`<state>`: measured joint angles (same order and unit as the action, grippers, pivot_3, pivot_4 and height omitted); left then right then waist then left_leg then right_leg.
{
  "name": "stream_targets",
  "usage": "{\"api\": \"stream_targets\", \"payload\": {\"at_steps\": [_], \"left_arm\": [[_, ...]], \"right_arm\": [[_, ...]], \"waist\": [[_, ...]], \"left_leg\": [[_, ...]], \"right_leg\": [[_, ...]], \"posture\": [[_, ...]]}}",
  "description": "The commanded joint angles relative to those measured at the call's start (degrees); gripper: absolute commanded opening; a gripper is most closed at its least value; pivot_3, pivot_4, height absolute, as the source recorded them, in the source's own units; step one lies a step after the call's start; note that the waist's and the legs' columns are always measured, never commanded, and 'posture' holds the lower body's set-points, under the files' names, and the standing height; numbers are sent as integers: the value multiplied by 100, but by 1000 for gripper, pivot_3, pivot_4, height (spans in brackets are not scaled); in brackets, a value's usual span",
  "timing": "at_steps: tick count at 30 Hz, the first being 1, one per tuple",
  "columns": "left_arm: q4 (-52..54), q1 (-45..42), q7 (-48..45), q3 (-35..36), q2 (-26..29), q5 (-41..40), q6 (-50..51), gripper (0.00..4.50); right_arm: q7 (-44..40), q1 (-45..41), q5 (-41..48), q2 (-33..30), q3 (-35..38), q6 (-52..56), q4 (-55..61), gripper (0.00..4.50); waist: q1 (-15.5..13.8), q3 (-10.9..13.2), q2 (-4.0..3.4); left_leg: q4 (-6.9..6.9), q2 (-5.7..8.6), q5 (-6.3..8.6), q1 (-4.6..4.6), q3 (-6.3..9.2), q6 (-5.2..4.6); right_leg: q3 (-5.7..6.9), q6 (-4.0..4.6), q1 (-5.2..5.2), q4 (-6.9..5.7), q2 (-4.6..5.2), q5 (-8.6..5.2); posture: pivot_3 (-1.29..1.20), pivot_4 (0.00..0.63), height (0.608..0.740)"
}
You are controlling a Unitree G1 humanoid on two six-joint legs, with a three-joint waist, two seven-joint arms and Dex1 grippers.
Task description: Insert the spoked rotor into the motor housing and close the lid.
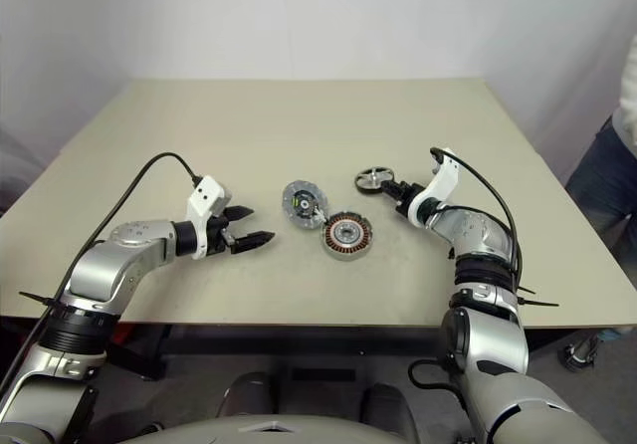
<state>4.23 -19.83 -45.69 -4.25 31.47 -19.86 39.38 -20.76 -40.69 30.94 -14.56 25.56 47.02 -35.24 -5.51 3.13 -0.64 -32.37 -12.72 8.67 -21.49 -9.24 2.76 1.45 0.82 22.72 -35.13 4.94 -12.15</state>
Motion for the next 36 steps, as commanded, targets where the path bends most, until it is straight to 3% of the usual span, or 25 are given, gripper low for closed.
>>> {"api": "stream_targets", "payload": {"at_steps": [1, 14, 17, 20, 25, 29, 36], "left_arm": [[178, -82, 0, 18, 62, 37, -95, 4500], [172, -79, -7, 40, 96, 109, -126, 4500], [165, -85, -4, 47, 100, 123, -131, 4500], [160, -80, 2, 45, 97, 133, -141, 4500], [125, -88, 5, 26, 80, 153, -165, 4500], [98, -96, 2, 10, 50, 153, -174, 4500], [57, -86, 2, -1, 11, 133, -181, 4500]], "right_arm": [[233, -226, 177, 88, 151, -95, 113, 1604], [905, -394, 160, 144, 263, -435, -258, 1604], [1033, -479, 263, 152, 398, -458, -349, 1017], [1056, -518, 303, 146, 459, -417, -361, 147], [1032, -560, 458, 127, 565, -268, -282, 147], [457, -403, 690, -49, 287, 434, 264, 147], [-1120, 342, 1148, -1023, -839, 1775, 2499, 147]], "waist": [[0, 0, 0], [4, 0, 0], [3, 0, 0], [2, 0, 0], [2, 0, 0], [2, 1, -2], [-58, 2, -3]], "left_leg": [[1, 0, 0, 0, 0, 0], [2, 1, -10, -7, -1, 17], [2, 1, -10, -10, -1, 18], [2, 1, -12, -19, -2, 20], [2, 1, -13, -22, -2, 21], [1, 1, -13, -23, -2, 21], [1, 2, -13, -32, 0, 21]], "right_leg": [[0, 0, 2, 0, 0, 0], [0, -1, 9, 0, 0, 0], [0, -1, 12, -1, 0, 0], [0, 0, 22, -4, 0, 0], [0, 0, 27, -6, 0, 0], [0, 0, 27, -7, 0, 0], [1, -2, 27, 1, 1, 1]], "posture": [[0, 0, 740], [0, 0, 740], [0, 0, 740], [0, 0, 740], [0, 0, 740], [0, 0, 740], [0, 0, 740]]}}
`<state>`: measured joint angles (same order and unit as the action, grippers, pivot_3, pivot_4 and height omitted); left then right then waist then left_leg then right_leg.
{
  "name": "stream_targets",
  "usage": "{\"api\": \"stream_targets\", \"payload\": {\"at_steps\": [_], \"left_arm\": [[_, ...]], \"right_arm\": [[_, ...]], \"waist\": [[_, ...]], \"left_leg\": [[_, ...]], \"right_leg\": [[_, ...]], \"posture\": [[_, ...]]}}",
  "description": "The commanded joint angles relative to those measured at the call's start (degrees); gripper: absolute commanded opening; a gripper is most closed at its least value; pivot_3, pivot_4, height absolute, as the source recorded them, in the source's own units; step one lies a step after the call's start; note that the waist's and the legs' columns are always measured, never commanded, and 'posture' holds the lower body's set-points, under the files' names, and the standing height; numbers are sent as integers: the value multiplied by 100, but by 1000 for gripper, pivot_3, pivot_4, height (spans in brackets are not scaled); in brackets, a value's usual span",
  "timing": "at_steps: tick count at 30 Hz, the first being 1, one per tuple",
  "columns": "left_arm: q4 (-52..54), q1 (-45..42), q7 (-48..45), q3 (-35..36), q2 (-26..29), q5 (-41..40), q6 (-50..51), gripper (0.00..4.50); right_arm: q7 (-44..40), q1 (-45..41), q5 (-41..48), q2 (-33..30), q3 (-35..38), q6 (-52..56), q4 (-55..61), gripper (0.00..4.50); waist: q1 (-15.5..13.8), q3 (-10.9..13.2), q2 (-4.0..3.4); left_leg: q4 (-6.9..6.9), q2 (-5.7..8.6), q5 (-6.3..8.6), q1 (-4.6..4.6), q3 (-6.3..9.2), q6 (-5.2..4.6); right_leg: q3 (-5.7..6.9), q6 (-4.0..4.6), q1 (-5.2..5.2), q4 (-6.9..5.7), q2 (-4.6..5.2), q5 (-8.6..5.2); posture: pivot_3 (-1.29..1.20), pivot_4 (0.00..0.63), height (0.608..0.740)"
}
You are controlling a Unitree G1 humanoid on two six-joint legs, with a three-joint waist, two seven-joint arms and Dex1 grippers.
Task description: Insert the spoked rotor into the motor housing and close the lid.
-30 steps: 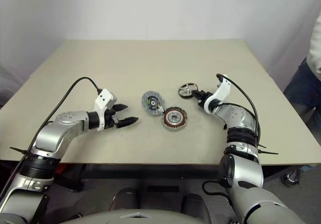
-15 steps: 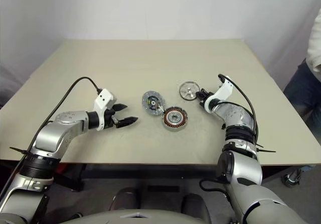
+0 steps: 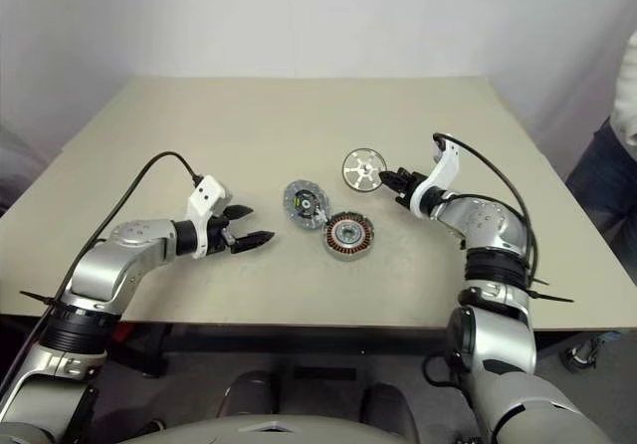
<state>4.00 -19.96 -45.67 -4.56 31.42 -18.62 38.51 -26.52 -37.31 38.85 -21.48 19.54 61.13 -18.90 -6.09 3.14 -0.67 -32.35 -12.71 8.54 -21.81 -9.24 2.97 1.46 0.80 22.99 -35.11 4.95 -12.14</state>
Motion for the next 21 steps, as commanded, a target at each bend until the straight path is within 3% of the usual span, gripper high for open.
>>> {"api": "stream_targets", "payload": {"at_steps": [1, 6, 12, 21], "left_arm": [[68, -77, 6, 22, 7, 15, -97, 4500], [23, -137, 76, -54, -55, 78, -93, 4500], [13, -191, 126, -42, -85, 64, 28, 4500], [165, -40, 201, 18, -18, 26, 147, 4500]], "right_arm": [[-698, 39, 412, -480, -345, 494, 1068, 147], [-931, 82, 302, -835, -859, 884, 1344, 147], [-600, -119, -87, -996, -1677, 1681, 1317, 147], [-932, -302, 45, -983, -1699, 2193, 1173, 147]], "waist": [[0, 0, 0], [24, -1, 1], [15, 0, 1], [4, 0, 1]], "left_leg": [[0, 0, 0, 1, 0, 0], [0, -5, 1, 22, 0, -2], [-3, -3, -1, 23, 0, 0], [-3, -3, -4, 15, 0, 6]], "right_leg": [[0, 0, 0, 0, 0, 0], [-2, -15, -10, -8, -2, -9], [-3, -30, -10, -18, -1, -18], [-3, -1, -4, -18, -1, -2]], "posture": [[0, 0, 740], [0, 0, 740], [0, 0, 740], [0, 0, 740]]}}
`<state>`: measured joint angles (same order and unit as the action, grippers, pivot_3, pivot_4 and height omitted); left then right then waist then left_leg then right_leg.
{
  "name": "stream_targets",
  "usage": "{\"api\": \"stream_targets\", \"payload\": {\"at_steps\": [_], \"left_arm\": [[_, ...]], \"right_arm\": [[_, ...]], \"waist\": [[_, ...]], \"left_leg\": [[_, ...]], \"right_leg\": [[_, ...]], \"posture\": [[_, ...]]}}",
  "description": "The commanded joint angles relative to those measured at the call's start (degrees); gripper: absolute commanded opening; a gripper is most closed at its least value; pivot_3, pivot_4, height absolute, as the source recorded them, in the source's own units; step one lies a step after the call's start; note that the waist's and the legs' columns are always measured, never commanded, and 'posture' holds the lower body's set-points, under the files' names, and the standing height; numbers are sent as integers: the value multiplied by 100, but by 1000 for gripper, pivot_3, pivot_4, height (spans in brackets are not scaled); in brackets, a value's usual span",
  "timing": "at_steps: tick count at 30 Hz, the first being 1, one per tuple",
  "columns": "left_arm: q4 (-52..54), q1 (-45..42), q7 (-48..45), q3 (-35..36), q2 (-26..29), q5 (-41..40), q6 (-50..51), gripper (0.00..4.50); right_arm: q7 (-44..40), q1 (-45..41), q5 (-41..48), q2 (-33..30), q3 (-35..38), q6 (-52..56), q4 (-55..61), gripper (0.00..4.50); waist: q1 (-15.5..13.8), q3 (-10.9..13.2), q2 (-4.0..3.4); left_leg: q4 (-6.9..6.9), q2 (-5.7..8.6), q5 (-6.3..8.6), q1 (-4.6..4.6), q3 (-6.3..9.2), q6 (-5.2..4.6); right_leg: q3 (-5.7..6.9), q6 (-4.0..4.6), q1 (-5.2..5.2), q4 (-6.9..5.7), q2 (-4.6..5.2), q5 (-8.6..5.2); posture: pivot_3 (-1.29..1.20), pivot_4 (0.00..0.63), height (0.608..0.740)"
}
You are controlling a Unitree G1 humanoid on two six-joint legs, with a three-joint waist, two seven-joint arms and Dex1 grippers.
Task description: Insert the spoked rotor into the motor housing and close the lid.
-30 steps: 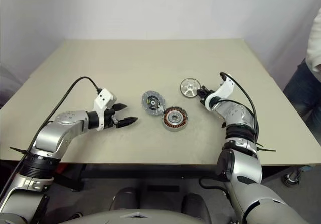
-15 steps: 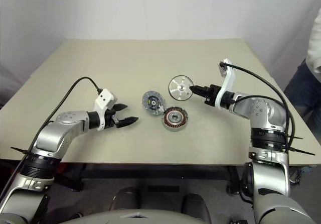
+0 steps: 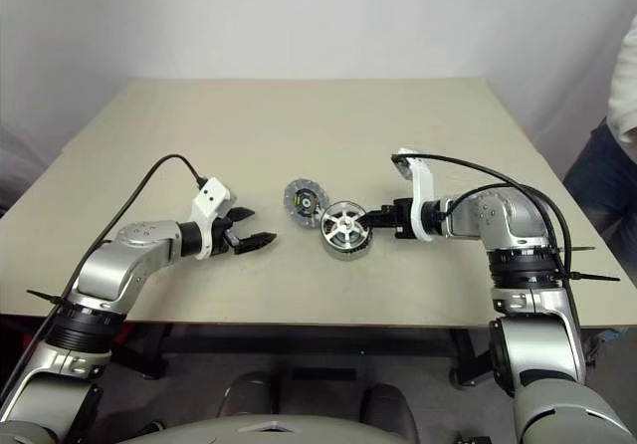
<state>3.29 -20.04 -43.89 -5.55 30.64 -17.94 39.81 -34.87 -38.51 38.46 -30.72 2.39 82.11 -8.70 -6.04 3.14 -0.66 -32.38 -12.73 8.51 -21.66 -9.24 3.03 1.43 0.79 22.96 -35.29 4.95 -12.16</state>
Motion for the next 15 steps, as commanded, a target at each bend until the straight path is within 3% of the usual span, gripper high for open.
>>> {"api": "stream_targets", "payload": {"at_steps": [1, 15], "left_arm": [[238, -32, 28, 121, 66, -44, 23, 4500], [314, -1, 62, 102, 92, -34, 51, 4500]], "right_arm": [[-107, -191, 58, -58, -1, 85, 142, 147], [-54, -238, -496, -62, -349, -456, -87, 147]], "waist": [[-2, 0, 0], [13, 0, 0]], "left_leg": [[0, 0, 0, 0, 0, 0], [-6, -1, -1, 10, 0, 1]], "right_leg": [[0, 0, 0, 0, 0, 0], [-2, -21, -1, -17, 0, -12]], "posture": [[0, 0, 740], [0, 0, 740]]}}
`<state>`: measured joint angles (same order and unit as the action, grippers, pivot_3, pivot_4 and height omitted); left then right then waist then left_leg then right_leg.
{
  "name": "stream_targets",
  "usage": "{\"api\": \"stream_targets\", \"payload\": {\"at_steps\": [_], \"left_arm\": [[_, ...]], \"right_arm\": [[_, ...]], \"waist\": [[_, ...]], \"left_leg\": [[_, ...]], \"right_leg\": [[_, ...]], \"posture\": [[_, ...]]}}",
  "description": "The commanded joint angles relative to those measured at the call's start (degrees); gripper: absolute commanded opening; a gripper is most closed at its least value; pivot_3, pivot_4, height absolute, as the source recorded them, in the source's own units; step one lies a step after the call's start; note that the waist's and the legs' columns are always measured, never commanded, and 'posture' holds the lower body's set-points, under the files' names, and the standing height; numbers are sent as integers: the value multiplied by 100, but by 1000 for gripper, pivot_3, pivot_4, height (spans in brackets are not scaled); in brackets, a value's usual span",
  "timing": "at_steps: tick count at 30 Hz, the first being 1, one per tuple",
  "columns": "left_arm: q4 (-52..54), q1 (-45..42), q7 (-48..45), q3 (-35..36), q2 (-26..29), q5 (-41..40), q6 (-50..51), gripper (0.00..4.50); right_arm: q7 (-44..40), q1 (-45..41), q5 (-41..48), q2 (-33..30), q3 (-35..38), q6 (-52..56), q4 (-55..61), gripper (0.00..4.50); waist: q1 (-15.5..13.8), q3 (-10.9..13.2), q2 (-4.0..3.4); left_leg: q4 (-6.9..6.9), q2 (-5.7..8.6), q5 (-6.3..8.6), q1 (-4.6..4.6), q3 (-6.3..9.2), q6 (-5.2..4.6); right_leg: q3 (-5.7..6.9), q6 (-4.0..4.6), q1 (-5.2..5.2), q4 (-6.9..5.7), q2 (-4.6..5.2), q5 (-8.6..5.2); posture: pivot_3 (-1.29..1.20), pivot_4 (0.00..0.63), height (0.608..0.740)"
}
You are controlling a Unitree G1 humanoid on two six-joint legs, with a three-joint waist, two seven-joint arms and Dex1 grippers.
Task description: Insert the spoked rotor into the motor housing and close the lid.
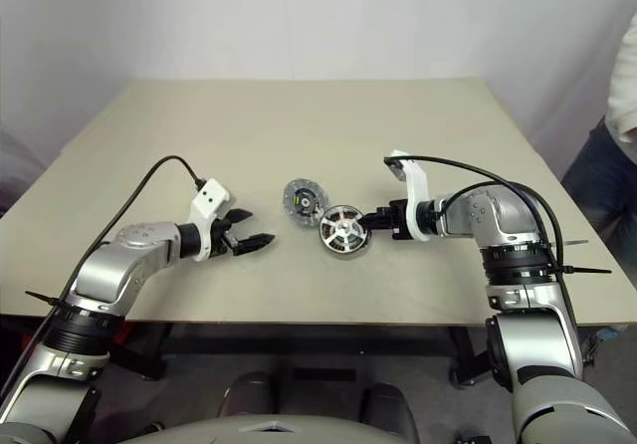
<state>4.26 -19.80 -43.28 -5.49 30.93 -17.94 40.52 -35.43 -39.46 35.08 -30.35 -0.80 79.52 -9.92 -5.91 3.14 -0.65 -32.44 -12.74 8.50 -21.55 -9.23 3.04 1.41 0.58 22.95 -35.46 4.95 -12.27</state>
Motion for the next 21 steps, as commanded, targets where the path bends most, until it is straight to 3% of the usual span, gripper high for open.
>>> {"api": "stream_targets", "payload": {"at_steps": [1, 21], "left_arm": [[218, -25, 1, 98, 60, -37, -17, 4500], [230, 29, 32, 78, 23, -30, -9, 4500]], "right_arm": [[-13, -130, -191, -123, -72, -216, 38, 147], [18, -241, -366, -1, -93, -322, -189, 147]], "waist": [[-2, 0, 0], [5, 0, 1]], "left_leg": [[0, 0, 0, 1, 0, 0], [-24, -1, 0, 9, 5, 0]], "right_leg": [[0, -12, 0, -1, 0, -7], [-2, -16, -11, -19, 0, -9]], "posture": [[0, 0, 740], [0, 0, 740]]}}
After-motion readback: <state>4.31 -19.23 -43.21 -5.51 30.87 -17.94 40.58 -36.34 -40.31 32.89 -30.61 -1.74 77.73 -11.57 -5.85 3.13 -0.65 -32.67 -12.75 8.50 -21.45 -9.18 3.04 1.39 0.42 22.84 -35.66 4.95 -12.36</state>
